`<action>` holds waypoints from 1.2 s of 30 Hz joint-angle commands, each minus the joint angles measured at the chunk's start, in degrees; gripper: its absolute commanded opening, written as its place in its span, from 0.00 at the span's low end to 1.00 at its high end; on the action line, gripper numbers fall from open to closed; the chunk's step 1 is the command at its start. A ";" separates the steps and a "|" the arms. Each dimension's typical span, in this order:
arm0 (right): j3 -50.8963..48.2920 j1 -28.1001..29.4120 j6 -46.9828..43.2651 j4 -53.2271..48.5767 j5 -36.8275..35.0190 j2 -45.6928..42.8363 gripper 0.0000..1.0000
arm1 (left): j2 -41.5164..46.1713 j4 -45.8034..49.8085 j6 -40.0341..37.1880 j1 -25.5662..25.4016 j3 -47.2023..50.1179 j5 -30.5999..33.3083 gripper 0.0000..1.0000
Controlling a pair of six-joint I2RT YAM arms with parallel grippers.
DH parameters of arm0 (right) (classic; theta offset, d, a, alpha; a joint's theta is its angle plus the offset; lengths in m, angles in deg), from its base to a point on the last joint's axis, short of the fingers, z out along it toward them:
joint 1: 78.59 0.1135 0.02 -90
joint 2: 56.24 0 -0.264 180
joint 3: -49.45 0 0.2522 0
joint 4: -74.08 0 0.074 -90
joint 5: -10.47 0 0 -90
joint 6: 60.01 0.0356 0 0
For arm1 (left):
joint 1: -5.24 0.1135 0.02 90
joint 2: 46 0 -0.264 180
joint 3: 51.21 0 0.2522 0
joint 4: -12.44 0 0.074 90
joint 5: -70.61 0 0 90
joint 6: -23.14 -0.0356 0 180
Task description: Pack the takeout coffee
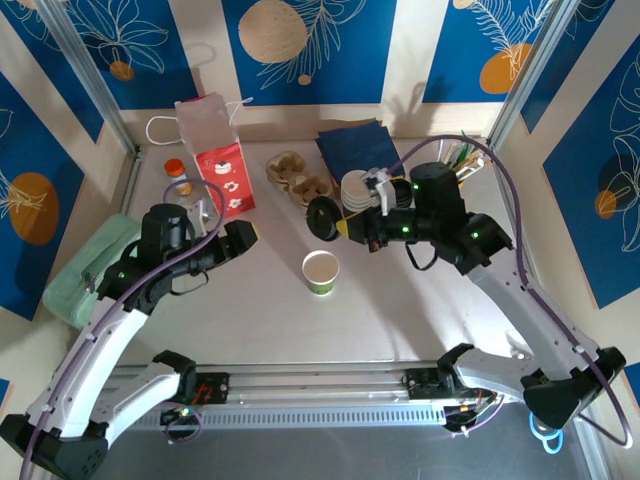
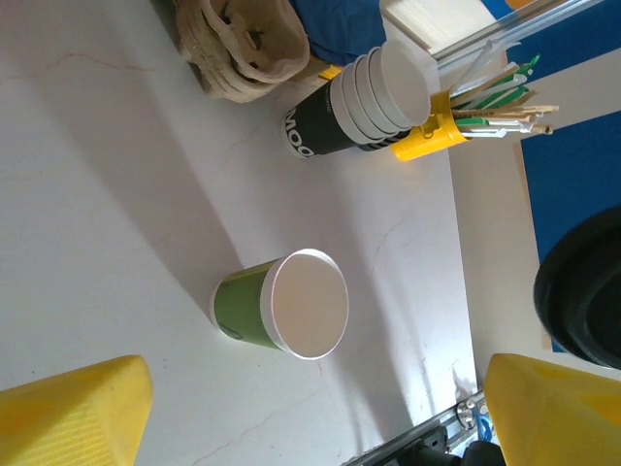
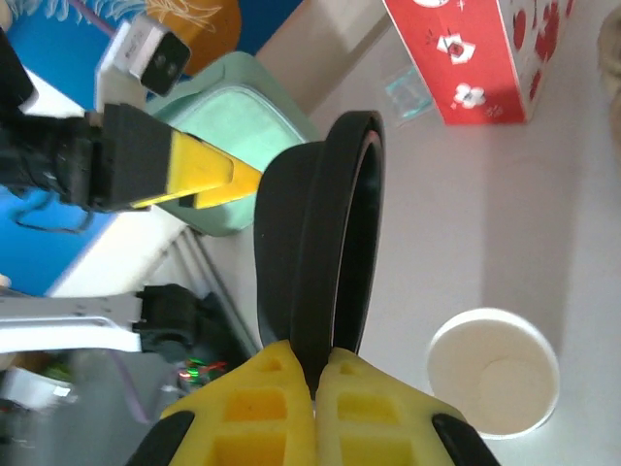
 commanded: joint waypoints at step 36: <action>-32.32 -10.52 40.24 28.60 20.39 7.22 0.00 | 0.32 -14.84 4.20 0.42 11.41 -4.09 0.85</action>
